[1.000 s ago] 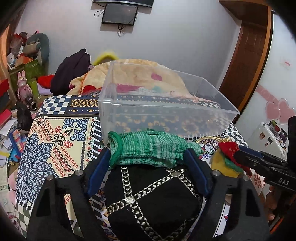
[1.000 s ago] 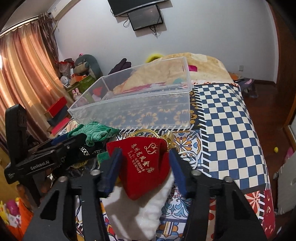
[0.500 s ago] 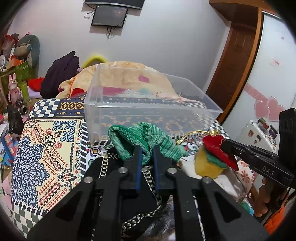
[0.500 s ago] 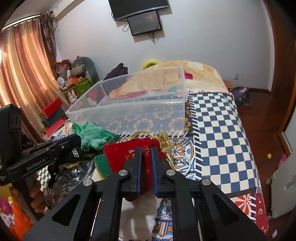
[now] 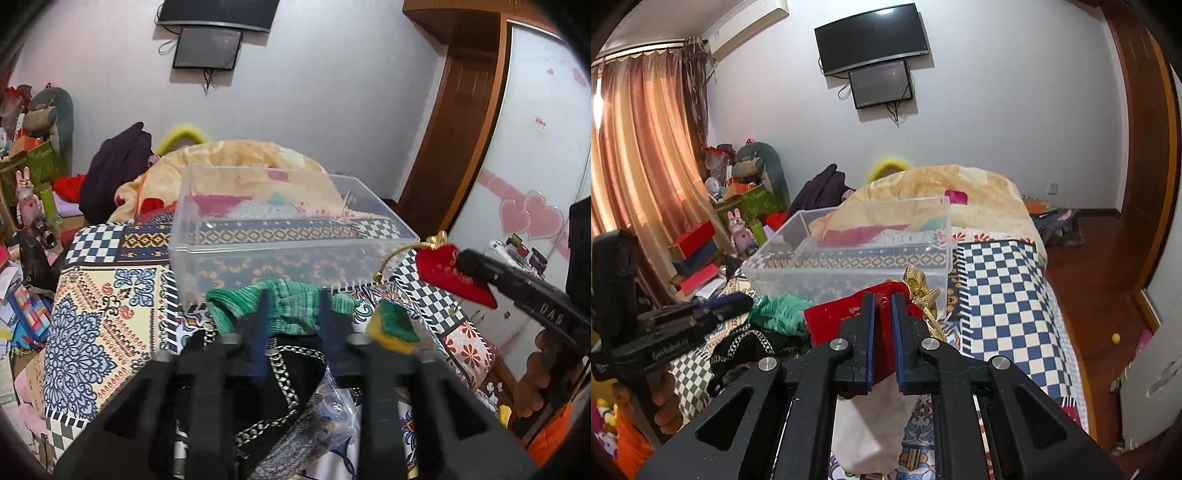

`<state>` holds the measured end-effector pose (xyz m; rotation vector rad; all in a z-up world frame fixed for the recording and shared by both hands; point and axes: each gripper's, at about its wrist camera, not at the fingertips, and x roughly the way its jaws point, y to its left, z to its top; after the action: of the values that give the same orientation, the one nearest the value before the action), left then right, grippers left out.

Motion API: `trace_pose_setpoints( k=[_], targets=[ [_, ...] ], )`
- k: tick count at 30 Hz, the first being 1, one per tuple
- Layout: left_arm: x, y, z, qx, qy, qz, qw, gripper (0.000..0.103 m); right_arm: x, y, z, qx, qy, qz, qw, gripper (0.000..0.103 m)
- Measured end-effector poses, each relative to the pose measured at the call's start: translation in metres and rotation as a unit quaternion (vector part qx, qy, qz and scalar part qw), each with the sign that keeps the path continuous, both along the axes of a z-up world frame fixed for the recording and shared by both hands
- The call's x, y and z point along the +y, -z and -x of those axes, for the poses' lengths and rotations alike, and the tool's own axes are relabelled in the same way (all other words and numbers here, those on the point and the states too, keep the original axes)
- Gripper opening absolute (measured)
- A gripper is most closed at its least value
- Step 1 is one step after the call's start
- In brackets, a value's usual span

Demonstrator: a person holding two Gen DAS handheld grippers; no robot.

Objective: Organize soft objects
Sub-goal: 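Carry the red pouch and green cloth over the clear plastic box with both tools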

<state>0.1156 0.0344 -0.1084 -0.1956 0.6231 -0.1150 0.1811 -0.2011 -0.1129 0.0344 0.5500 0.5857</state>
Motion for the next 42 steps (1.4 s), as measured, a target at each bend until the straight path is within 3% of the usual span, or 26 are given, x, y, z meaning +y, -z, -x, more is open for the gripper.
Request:
trace_pose_setpoints(
  k=[1,4,8,11,14,16,23,25,33,42],
  targets=[
    [-0.004,0.0,-0.001,-0.002,-0.006,-0.008,1.0,0.065,-0.001,-0.001,-0.001,0.0,0.001,-0.002,1.0,0.008],
    [-0.011,0.005,-0.007,0.002,-0.004,-0.022,0.9997,0.084,-0.003,-0.001,-0.001,0.0,0.001,-0.006,1.0,0.008],
    [-0.022,0.02,-0.023,0.037,0.008,-0.037,0.9986,0.085,-0.003,0.002,0.0,0.001,0.002,-0.005,1.0,0.008],
    [-0.024,0.029,-0.034,0.055,-0.016,-0.056,0.9968,0.084,-0.005,0.002,0.001,0.002,0.004,-0.007,1.0,0.008],
    [-0.019,0.036,-0.041,0.069,-0.023,-0.044,0.9964,0.07,-0.006,0.001,0.001,0.003,0.004,-0.01,1.0,0.008],
    [-0.014,0.039,-0.041,0.07,-0.028,-0.034,0.9966,0.053,-0.009,0.002,0.001,0.004,0.004,-0.012,1.0,0.008],
    [-0.004,0.026,-0.02,0.037,-0.027,-0.017,0.9988,0.025,-0.005,-0.002,0.001,0.0,0.004,-0.008,1.0,0.008],
    [-0.002,0.019,-0.015,0.031,-0.02,-0.01,0.9993,0.012,-0.004,-0.007,0.0,-0.006,0.005,-0.008,1.0,0.008],
    [-0.002,-0.025,0.005,-0.026,-0.01,-0.019,0.9994,0.006,0.005,-0.034,-0.007,-0.046,0.005,-0.013,0.999,0.008],
    [0.003,-0.069,-0.01,-0.069,-0.018,-0.042,0.9966,0.006,0.027,-0.048,-0.025,-0.07,-0.003,-0.007,0.998,0.008]
  ],
)
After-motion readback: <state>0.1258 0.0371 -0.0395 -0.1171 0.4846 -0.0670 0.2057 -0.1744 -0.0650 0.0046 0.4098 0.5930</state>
